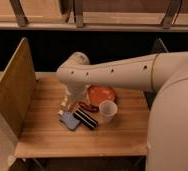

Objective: Place the ceramic cup in the ceramic bowl

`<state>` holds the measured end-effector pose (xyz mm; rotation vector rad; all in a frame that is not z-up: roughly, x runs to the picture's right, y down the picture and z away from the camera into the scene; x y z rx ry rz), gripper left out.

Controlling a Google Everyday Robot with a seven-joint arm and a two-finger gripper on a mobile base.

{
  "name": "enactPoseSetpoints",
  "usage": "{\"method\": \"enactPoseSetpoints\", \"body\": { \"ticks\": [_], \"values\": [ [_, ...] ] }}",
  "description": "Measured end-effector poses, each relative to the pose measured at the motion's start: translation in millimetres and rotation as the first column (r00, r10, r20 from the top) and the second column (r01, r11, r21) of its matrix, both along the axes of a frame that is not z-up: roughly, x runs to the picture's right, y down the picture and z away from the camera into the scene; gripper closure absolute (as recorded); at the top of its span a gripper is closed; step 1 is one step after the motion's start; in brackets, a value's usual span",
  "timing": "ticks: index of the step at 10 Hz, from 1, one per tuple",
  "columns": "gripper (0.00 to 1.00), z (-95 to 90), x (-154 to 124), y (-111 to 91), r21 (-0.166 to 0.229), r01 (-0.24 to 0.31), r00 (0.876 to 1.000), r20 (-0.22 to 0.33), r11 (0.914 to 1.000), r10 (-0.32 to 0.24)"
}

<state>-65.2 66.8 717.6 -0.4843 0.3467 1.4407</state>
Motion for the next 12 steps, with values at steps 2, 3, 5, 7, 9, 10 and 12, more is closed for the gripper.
{"method": "enactPoseSetpoints", "body": {
  "ticks": [2, 3, 5, 7, 9, 10, 12],
  "values": [
    [0.35, 2.5, 32, -8, 0.046, -0.038, 0.999, -0.009, 0.9982, 0.038],
    [0.35, 3.8, 38, -10, 0.052, -0.041, 0.999, -0.017, 0.9978, 0.042],
    [0.35, 3.1, 34, -9, 0.048, -0.042, 0.999, -0.012, 0.998, 0.043],
    [0.35, 3.8, 34, -9, 0.049, -0.041, 0.999, -0.014, 0.998, 0.041],
    [0.35, 26.8, 30, 12, -0.009, -0.036, 0.999, -0.037, 0.9993, 0.036],
    [0.35, 38.4, 39, 24, -0.044, -0.038, 0.997, -0.069, 0.9983, 0.035],
    [0.35, 56.5, 56, 41, -0.1, -0.04, 0.99, -0.136, 0.9942, 0.026]
  ]
}}
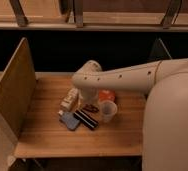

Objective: Place the ceramic cup in the ceramic bowl

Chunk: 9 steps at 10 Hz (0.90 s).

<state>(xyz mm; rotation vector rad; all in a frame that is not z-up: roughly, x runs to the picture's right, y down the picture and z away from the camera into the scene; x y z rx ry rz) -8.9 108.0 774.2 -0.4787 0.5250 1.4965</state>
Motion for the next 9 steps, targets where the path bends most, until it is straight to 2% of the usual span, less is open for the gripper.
{"method": "enactPoseSetpoints", "body": {
  "ticks": [2, 4, 5, 7, 9],
  "values": [
    [0.35, 6.6, 11, -3, -0.013, 0.014, 0.998, -0.054, 0.9998, -0.015],
    [0.35, 4.5, 21, -24, 0.023, 0.021, 0.996, -0.093, 0.9995, -0.018],
    [0.35, 2.7, 20, -29, 0.031, 0.02, 0.995, -0.099, 0.9993, -0.017],
    [0.35, 4.0, 26, -21, 0.019, 0.002, 0.993, -0.115, 0.9998, 0.001],
    [0.35, 10.9, 28, -8, 0.002, -0.035, 0.993, -0.109, 0.9994, 0.035]
  ]
}}
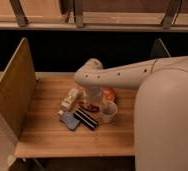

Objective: Place the ceramic cup in the ceramic bowl

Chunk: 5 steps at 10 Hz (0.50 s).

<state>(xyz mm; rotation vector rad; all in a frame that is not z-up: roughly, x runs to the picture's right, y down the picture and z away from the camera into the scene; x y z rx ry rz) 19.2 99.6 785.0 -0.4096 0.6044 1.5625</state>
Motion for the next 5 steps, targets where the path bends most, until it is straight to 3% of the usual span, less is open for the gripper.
{"method": "enactPoseSetpoints", "body": {
  "ticks": [3, 5],
  "values": [
    [0.37, 19.0, 5, 18, -0.023, -0.092, 0.996, 0.022, 0.9955, 0.092],
    [0.57, 31.3, 4, 22, -0.024, -0.125, 0.989, 0.073, 0.9918, 0.127]
  ]
}}
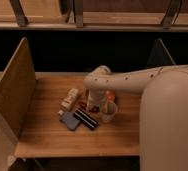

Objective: Place the ceramic cup in the ceramic bowl

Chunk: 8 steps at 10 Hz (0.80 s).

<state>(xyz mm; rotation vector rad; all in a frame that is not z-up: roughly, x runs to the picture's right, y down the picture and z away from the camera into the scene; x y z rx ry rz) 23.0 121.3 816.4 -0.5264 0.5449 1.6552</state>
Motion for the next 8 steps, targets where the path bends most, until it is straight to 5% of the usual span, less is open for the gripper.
{"method": "enactPoseSetpoints", "body": {
  "ticks": [4, 8],
  "values": [
    [0.96, -8.6, -3, -23, 0.067, 0.004, 0.998, 0.062, 0.9978, -0.008],
    [1.0, -61.0, -10, -60, 0.151, 0.014, 0.996, 0.082, 0.9884, -0.027]
  ]
}}
